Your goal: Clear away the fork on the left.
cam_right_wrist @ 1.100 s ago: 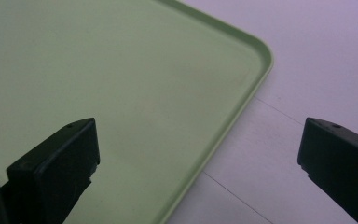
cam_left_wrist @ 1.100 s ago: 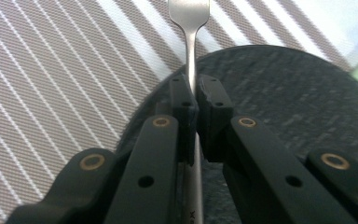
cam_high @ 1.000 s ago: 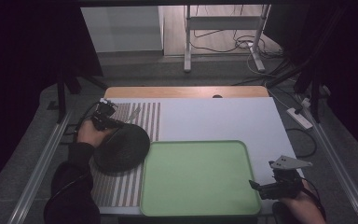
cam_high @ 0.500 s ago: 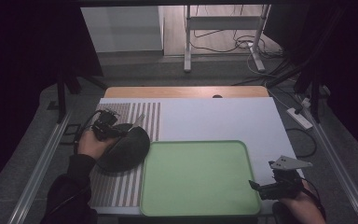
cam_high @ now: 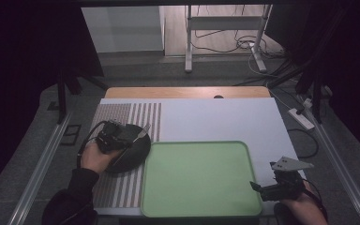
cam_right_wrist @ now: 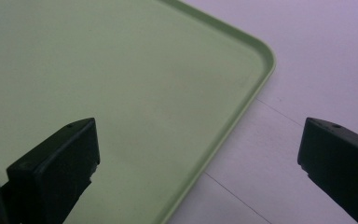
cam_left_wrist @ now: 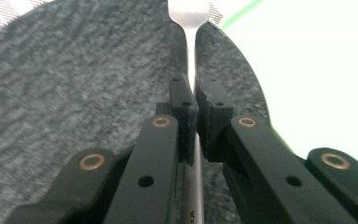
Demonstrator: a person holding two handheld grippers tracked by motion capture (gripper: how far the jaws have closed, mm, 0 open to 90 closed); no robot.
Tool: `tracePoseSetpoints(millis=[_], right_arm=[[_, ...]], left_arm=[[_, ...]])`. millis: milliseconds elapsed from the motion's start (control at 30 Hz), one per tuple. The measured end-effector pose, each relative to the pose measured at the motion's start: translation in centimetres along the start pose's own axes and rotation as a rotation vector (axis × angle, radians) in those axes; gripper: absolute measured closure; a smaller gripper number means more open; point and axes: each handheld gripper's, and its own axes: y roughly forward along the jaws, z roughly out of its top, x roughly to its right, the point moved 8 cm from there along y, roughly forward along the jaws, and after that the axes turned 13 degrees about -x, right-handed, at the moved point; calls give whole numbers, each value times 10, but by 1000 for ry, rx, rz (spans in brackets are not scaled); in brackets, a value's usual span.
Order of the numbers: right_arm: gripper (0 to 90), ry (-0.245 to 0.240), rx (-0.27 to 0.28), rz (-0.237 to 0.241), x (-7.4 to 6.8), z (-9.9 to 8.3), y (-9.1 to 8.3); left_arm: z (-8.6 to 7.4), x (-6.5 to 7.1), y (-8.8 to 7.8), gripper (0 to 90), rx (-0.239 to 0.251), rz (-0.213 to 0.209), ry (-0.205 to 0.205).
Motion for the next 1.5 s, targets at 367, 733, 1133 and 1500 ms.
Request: tracePoseSetpoints(millis=[367,733,1133,1500], right_arm=[[0,-6,2,0,0,0,0],[0,-9,0,1,-1,0,0],[0,-11,-1,1,-1,0,1],[0,-15,-5,0,-1,0,1]], left_arm=[[-11,31,10,850,-33,-24,-2],[-7,64,20,849,-53,-55,11],[7,104,37,849,-88,-92,52],[12,131,59,849,-133,-106,65]])
